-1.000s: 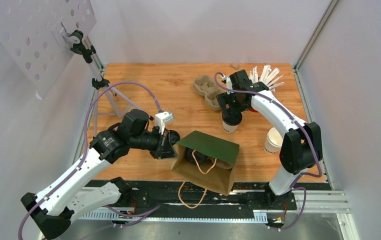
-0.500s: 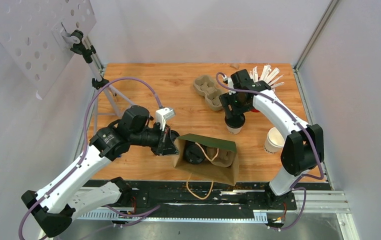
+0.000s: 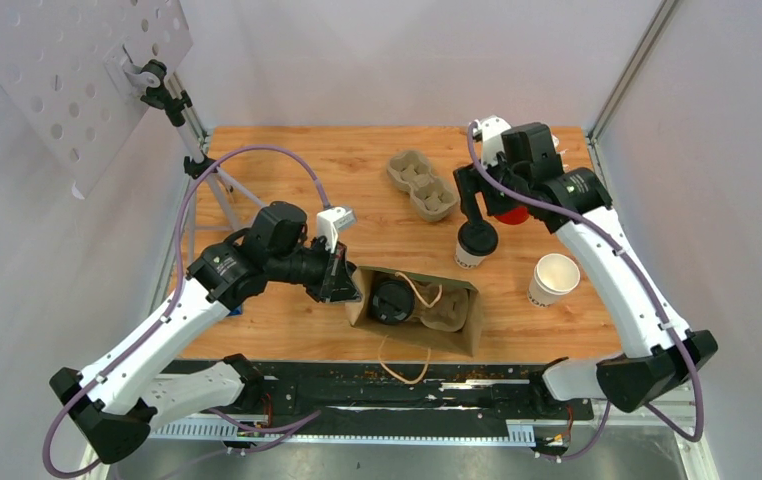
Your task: Pack the takeout coffee
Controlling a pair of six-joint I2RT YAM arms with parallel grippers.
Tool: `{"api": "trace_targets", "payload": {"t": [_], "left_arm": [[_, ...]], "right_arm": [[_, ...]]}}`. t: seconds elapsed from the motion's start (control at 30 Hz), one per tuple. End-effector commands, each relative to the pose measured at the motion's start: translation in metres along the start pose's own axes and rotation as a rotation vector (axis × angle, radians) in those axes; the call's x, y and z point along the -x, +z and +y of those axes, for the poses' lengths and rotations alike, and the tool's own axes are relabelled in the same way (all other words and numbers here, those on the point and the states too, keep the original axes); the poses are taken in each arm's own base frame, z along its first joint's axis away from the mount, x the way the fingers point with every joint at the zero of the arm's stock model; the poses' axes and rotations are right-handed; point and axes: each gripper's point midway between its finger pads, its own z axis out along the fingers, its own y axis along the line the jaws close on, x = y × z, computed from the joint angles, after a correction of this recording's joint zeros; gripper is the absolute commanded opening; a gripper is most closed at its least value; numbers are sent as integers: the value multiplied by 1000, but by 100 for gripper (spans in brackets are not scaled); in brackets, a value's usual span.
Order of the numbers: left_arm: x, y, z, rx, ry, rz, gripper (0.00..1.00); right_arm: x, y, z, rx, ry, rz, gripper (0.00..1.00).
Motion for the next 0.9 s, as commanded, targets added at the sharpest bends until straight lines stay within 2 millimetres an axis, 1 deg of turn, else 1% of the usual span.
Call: {"api": "trace_targets", "payload": {"t": [0.0, 0.1, 0.2, 0.27, 0.43, 0.6, 0.73, 0.87], "left_arm": [[9, -5, -5, -17, 55, -53, 0], [4, -6, -6, -29, 57, -60, 0], [-3, -7, -4, -24, 65, -30, 0], [-6, -8, -2, -14, 78, -18, 0], [-9, -11, 0, -5, 94, -24, 0], [-12, -12, 1, 1, 91, -15, 0], [-11, -13, 1, 7, 92, -18, 0], [-9, -12, 1, 7, 85, -19, 0]], "right_arm": [[-30, 26, -6, -40, -11, 72, 82], [-38, 44, -9, -57, 8, 115, 87], [-46, 62, -14, -80, 26, 160, 91], [-52, 72, -16, -81, 38, 193, 92], [-61, 92, -15, -55, 62, 245, 95], [-71, 99, -16, -39, 88, 301, 95], [-76, 103, -8, 4, 96, 314, 96], [-84, 109, -10, -4, 99, 337, 96]]}}
